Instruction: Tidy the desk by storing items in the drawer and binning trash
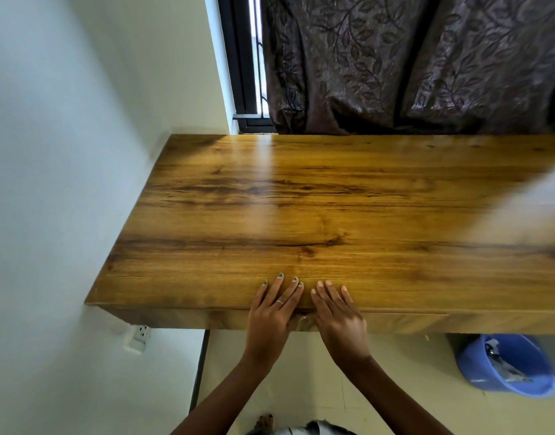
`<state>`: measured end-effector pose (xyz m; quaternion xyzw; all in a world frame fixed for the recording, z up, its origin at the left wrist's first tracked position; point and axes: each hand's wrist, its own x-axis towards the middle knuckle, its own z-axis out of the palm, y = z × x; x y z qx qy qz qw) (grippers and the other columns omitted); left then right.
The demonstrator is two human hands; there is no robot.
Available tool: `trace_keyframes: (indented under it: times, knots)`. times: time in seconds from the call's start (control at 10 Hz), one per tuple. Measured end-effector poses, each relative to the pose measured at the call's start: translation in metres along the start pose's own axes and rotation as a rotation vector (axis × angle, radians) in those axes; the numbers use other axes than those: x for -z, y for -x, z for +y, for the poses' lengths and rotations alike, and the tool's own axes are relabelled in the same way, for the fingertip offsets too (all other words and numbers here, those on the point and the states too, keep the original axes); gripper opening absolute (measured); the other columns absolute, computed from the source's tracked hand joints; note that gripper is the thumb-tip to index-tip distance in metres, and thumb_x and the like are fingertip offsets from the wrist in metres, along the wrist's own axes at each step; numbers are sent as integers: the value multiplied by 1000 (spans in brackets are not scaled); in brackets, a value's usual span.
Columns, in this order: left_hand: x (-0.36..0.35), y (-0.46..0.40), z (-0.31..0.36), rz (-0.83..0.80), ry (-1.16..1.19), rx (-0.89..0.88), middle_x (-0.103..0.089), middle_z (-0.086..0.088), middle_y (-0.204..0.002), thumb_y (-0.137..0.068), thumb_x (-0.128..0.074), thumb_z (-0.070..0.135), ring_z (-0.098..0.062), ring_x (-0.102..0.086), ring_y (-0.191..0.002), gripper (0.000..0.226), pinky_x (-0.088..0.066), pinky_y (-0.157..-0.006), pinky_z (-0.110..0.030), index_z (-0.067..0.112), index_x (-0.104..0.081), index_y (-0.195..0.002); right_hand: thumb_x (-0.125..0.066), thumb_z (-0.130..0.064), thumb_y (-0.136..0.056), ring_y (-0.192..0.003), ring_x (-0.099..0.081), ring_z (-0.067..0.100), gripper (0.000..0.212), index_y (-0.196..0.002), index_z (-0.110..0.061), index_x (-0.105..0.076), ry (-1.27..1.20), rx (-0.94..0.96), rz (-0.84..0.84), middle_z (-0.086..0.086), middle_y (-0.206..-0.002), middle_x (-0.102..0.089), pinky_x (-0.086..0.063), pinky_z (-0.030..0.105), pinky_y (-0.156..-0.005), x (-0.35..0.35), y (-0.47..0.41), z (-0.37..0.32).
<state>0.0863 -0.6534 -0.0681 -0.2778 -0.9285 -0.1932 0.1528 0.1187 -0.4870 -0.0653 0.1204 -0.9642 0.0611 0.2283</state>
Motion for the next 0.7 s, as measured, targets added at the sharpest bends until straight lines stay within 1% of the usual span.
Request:
trace_keyframes:
  times: [0.1,0.2,0.3,0.4,0.5,0.6,0.7]
  knots:
    - [1,0,2,-30,14,20,-52,2,-138,-89,-51,39,-22,-42,-134,50,-32,-107,-43,20,-45,-135,-68,-20,-78,-111,-61,29,37,-110,-2,-66,-43,-20,77,17,-117,-65,-46,48,-97,1,-1,-2]
    - [2,1,3,-51,27,31,-50,2,-141,-91,-48,39,-21,-38,-136,49,-30,-109,-42,20,-45,-137,-52,-26,-85,-117,-57,29,40,-115,-2,-63,-96,-37,96,17,-121,-62,-35,44,-106,0,3,-5]
    - [5,4,3,-44,30,18,-49,1,-141,-89,-50,37,-21,-35,-138,51,-31,-109,-43,19,-46,-137,-49,-23,-87,-121,-53,28,39,-117,-2,-61,-94,-58,77,16,-124,-61,-28,42,-110,1,6,-9]
    - [7,4,5,-18,65,27,-50,0,-141,-87,-50,39,-23,-37,-137,52,-28,-111,-42,16,-51,-134,-46,-24,-86,-119,-56,26,40,-116,-4,-63,-92,-89,24,13,-121,-63,-30,40,-109,7,2,-11]
    - [12,-2,10,-3,81,69,-56,0,-134,-85,-51,36,-23,-44,-132,48,-33,-110,-43,16,-58,-128,-44,-28,-85,-112,-60,21,38,-109,-10,-67,-84,-116,-10,7,-115,-67,-41,37,-102,19,-8,-12]
    - [19,-19,17,52,91,103,-66,2,-116,-85,-49,35,-19,-57,-114,38,-43,-102,-44,18,-67,-113,-44,-27,-85,-96,-64,16,29,-92,-17,-70,-155,-131,-15,0,-99,-71,-51,32,-82,29,-26,-5]
    - [23,-56,23,47,72,96,-68,4,-108,-83,-47,34,-16,-60,-105,36,-42,-101,-41,20,-67,-110,-42,-28,-84,-90,-64,16,28,-89,-18,-68,-194,-161,-48,-1,-95,-70,-51,28,-74,31,-47,16]
